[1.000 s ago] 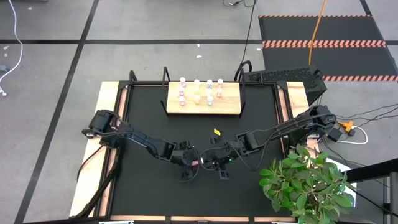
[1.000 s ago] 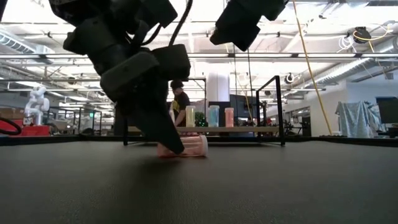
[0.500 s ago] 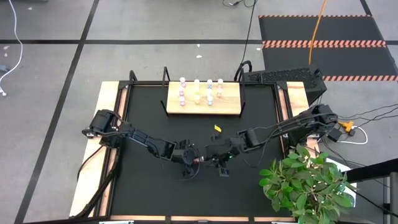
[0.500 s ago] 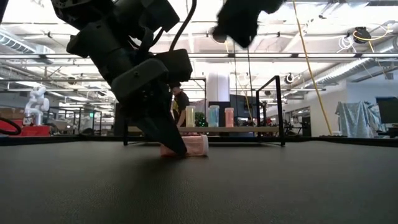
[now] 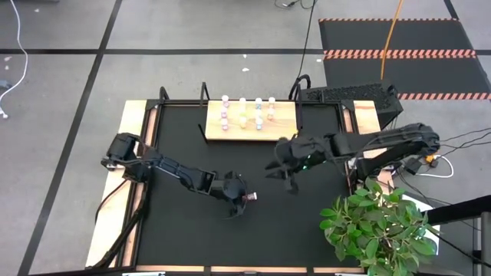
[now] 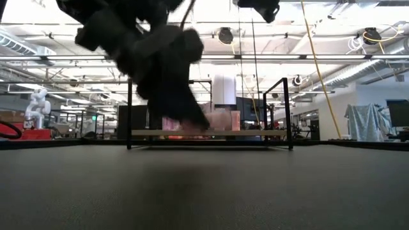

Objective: Pick and place medicine bottles onto shelf by color
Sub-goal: Put the orange pill bottle on the shelf aligned with the other orange pill bottles

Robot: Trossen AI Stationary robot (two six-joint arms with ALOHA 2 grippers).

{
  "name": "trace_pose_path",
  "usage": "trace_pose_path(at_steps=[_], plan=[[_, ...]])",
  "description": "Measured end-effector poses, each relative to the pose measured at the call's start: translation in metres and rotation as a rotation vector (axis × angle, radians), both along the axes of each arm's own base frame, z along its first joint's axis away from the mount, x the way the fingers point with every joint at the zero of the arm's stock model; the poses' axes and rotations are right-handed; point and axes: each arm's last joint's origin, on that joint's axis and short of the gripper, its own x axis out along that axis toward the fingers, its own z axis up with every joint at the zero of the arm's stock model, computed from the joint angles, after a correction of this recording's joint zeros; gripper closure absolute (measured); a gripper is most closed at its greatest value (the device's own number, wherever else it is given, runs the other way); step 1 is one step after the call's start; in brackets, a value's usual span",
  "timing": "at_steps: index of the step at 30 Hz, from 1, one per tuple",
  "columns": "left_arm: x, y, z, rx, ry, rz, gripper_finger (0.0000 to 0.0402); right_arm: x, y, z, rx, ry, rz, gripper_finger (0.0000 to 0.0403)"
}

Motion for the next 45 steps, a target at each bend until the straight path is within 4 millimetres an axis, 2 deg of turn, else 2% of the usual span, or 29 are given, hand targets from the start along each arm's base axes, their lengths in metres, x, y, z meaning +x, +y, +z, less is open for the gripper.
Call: trace_pose_path(at_steps=[4, 8, 12, 16, 22, 27, 37, 45], plan=[[0.003, 0.005, 0.029, -0.034, -0.146, 0.015, 0.0315, -0.014, -0.008, 0.015, 0.033, -0.043, -0.043, 0.0282], [0.005, 0.009, 0.065, -0.028, -0.36, 0.038, 0.0298, -0.022, -0.01, 0.023, 0.06, -0.074, -0.06, 0.0273], [0.003, 0.012, 0.099, 0.004, -0.58, 0.032, 0.029, -0.024, -0.01, 0.034, 0.06, -0.161, -0.05, 0.0241], [0.003, 0.017, 0.116, 0.017, -0.715, 0.034, 0.0297, -0.023, -0.01, 0.04, 0.046, -0.233, -0.035, 0.0195], [0.004, 0.021, 0.123, 0.009, -0.785, 0.043, 0.03, -0.023, -0.008, 0.04, 0.024, -0.237, 0.011, 0.0138], [0.004, 0.021, 0.126, 0.017, -0.812, 0.041, 0.0299, -0.021, -0.005, 0.038, 0.02, -0.228, 0.077, 0.013], [0.004, 0.022, 0.128, 0.016, -0.834, 0.041, 0.0298, -0.022, -0.004, 0.038, 0.013, -0.229, 0.08, 0.0187], [0.003, 0.022, 0.13, 0.028, -0.861, 0.036, 0.0298, -0.011, -0.003, 0.027, 0.011, -0.186, 0.081, 0.0219]])
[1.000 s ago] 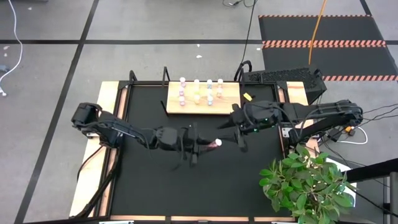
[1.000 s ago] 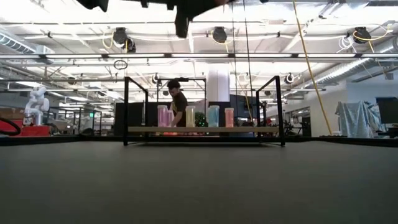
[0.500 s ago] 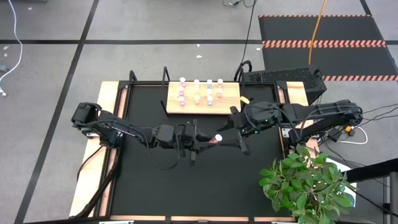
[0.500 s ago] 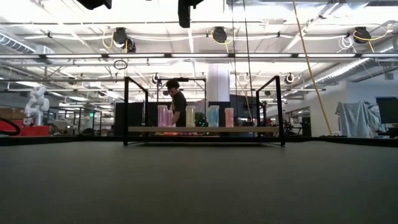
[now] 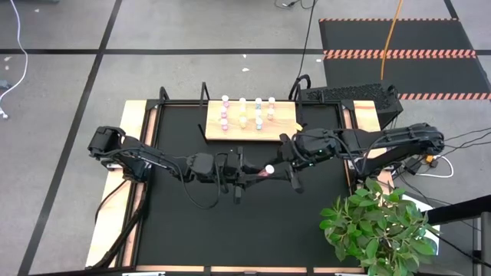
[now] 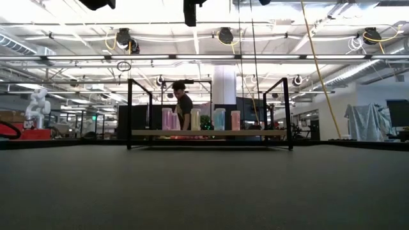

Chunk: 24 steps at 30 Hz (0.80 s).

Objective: Pick and place medicine bottles onto shelf by color
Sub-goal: Put the orange pill bottle on the shelf aligned with the other orange pill bottles

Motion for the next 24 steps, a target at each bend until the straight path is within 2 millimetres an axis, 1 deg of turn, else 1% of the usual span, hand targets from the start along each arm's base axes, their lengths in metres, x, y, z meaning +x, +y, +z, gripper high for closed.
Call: trace_pose_path(at_steps=[8, 12, 15, 18, 24], plan=[[0.0, 0.0, -0.0003, 0.001, 0.003, 0.0, 0.0298, 0.0029, 0.0005, 0.0005, 0.016, -0.016, 0.001, 0.022], [0.0, -0.0001, -0.0004, 0.004, 0.004, -0.003, 0.0298, 0.0033, 0.0018, 0.0025, 0.037, -0.035, 0.04, 0.022], [0.0, -0.0002, -0.0004, 0.004, 0.004, -0.003, 0.0298, 0.0033, 0.0015, 0.0023, 0.045, -0.031, 0.037, 0.0225], [0.0, -0.0002, -0.0004, 0.004, 0.004, -0.003, 0.0298, 0.0038, -0.0016, 0.0026, 0.066, -0.029, 0.018, 0.0244], [0.0001, -0.0001, -0.0005, 0.002, 0.005, -0.001, 0.0298, 0.0041, -0.0041, 0.0026, 0.08, -0.024, 0.004, 0.0299]])
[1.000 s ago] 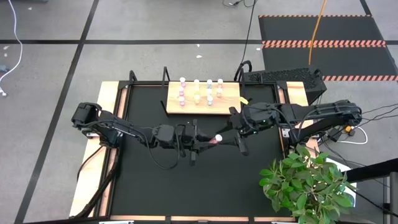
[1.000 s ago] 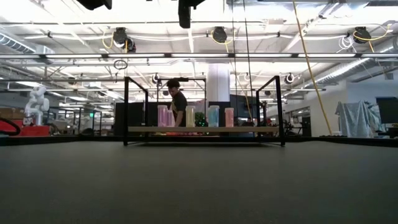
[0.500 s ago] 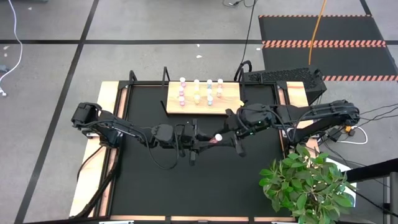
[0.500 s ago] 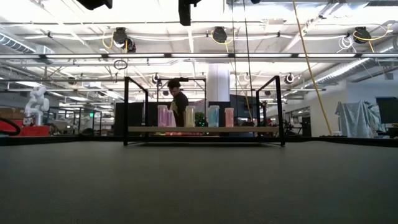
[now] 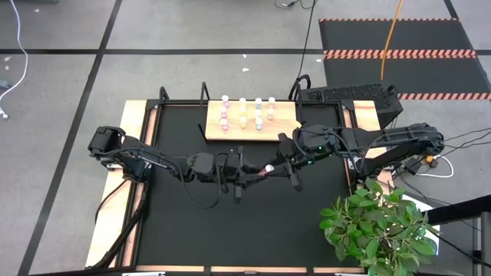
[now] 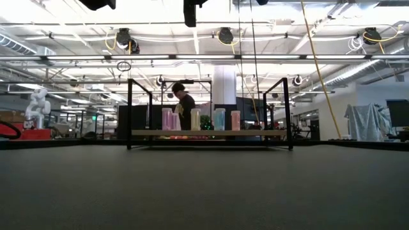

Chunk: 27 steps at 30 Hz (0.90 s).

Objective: Pick and place medicine bottles onto shelf by color
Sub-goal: Put the orange pill bottle on the shelf aligned with the other orange pill bottles

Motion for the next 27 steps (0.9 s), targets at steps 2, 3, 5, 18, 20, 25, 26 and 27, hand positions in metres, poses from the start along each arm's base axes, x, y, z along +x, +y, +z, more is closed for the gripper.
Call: trace_pose_path(at_steps=[2, 3, 5, 18, 20, 25, 26, 27], plan=[[0.0, 0.0, 0.0, -0.014, 0.001, -0.001, 0.0298, 0.0, 0.0, 0.0, 0.0, 0.004, 0.0, 0.0304], [0.0, 0.0, 0.0, -0.016, 0.001, -0.001, 0.0297, 0.0, 0.0, -0.001, 0.0, 0.006, 0.0, 0.0304], [0.0, 0.0, 0.0, -0.017, 0.001, -0.001, 0.0292, 0.0, 0.0, -0.001, -0.001, 0.01, 0.0, 0.0301], [0.003, 0.019, -0.007, -0.078, 0.079, 0.066, 0.0091, -0.002, -0.023, -0.008, -0.037, 0.087, -0.072, 0.0297], [0.0, 0.027, -0.006, -0.084, 0.128, 0.086, 0.0061, -0.003, -0.032, -0.01, -0.075, 0.101, -0.085, 0.0293], [-0.025, 0.049, 0.011, -0.096, 0.275, 0.153, 0.002, -0.005, -0.073, -0.019, -0.168, 0.164, -0.176, 0.0293], [-0.031, 0.054, 0.015, -0.101, 0.3, 0.177, 0.0018, -0.005, -0.082, -0.023, -0.189, 0.19, -0.192, 0.0293], [-0.038, 0.058, 0.019, -0.108, 0.326, 0.212, 0.0018, -0.005, -0.091, -0.029, -0.213, 0.223, -0.204, 0.0293]])
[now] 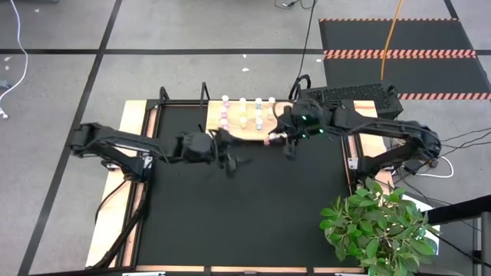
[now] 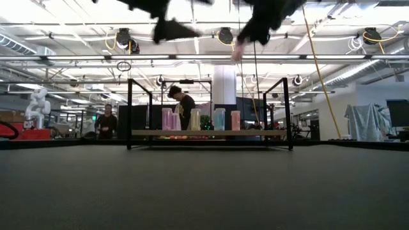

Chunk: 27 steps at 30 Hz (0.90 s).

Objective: Pick and place medicine bottles onto shelf by color
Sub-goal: Put the orange pill bottle on the shelf aligned with the other orange pill bottles

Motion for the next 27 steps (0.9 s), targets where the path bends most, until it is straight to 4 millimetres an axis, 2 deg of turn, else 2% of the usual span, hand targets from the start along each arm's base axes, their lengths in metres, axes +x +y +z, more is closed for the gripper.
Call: trace_pose_path(at_steps=[6, 13, 18, 27], plan=[[-0.048, 0.02, 0.018, 0.051, 0.171, 0.172, 0.0034, 0.013, -0.056, -0.038, -0.107, 0.151, -0.092, 0.0289], [-0.071, 0.051, 0.032, 0.179, 0.203, 0.252, 0.0045, 0.037, -0.106, -0.068, -0.2, 0.261, -0.15, 0.0287], [-0.08, 0.073, 0.033, 0.202, 0.231, 0.334, 0.0046, 0.037, -0.117, -0.089, -0.133, 0.376, -0.158, 0.0287], [-0.085, 0.091, 0.032, 0.235, 0.258, 0.388, 0.0046, 0.034, -0.119, -0.094, -0.118, 0.37, -0.101, 0.0287]])
